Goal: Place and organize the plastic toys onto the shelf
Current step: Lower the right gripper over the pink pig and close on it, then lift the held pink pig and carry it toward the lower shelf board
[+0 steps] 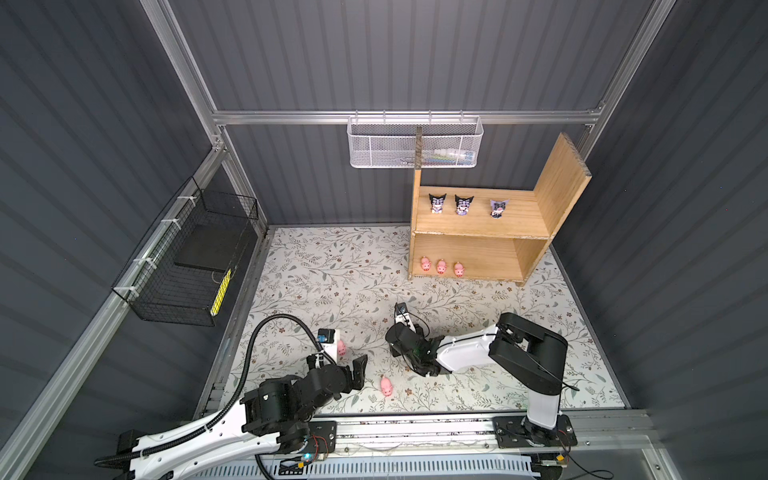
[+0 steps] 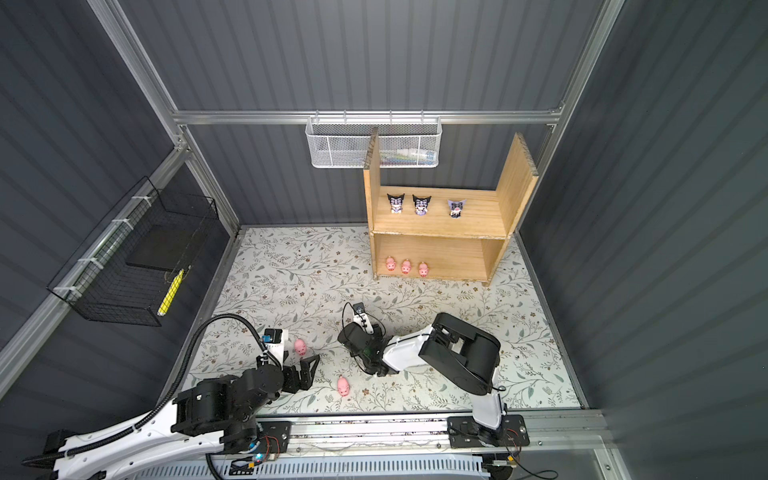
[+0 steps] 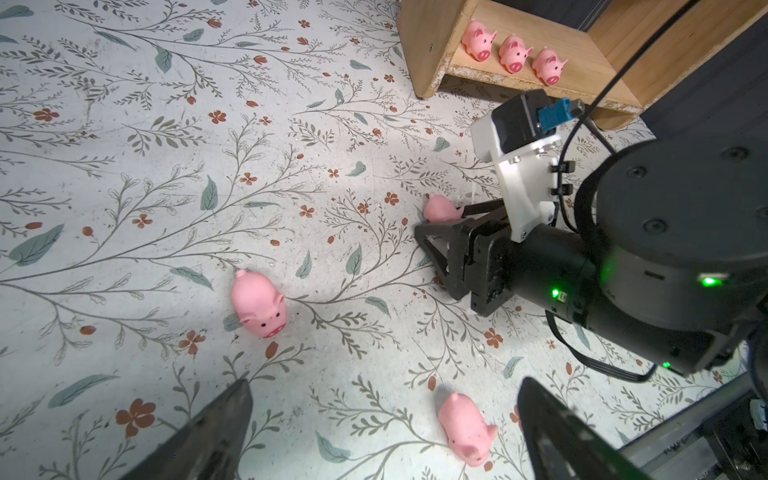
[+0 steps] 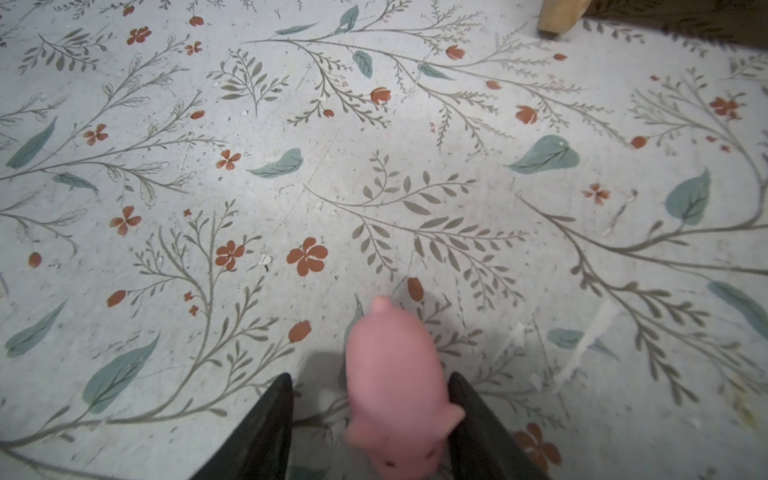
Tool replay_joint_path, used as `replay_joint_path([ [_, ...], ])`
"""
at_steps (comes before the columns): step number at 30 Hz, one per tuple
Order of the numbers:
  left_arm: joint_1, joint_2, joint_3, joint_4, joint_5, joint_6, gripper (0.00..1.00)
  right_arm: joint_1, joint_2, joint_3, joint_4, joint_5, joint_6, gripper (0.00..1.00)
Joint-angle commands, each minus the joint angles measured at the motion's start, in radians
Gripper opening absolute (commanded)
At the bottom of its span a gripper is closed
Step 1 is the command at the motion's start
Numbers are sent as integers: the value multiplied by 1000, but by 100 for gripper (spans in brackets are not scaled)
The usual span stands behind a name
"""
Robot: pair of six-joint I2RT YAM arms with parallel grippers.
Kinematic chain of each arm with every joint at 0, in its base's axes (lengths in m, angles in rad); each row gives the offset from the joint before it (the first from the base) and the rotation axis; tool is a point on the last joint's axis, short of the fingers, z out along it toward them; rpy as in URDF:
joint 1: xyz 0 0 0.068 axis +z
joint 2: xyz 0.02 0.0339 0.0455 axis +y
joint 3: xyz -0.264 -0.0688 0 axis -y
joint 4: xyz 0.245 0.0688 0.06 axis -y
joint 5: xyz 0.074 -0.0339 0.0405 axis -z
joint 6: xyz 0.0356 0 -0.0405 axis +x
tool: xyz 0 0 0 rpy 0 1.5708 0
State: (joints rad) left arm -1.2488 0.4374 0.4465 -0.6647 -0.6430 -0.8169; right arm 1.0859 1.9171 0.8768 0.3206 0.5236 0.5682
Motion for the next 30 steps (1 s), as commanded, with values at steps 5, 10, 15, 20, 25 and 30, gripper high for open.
replay_joint_path([
  [5, -3, 19, -5, 7, -7, -12, 99, -32, 54, -19, -11, -20, -1, 35],
  [10, -3, 33, -1, 10, -9, -12, 99, -49, -21, -66, -25, -33, 7, 27],
  [15, -3, 65, 12, 32, -8, 5, 100, -109, -185, -160, -52, -85, -23, 27],
  [20, -3, 137, 35, 98, 6, 51, 100, -216, -357, -227, -118, -143, -96, 28],
  [25, -3, 272, 82, 206, 30, 136, 100, -331, -484, -237, -206, -178, -160, 28],
  [30, -3, 444, 198, 285, 79, 246, 100, -456, -536, -225, -256, -206, -195, 29],
])
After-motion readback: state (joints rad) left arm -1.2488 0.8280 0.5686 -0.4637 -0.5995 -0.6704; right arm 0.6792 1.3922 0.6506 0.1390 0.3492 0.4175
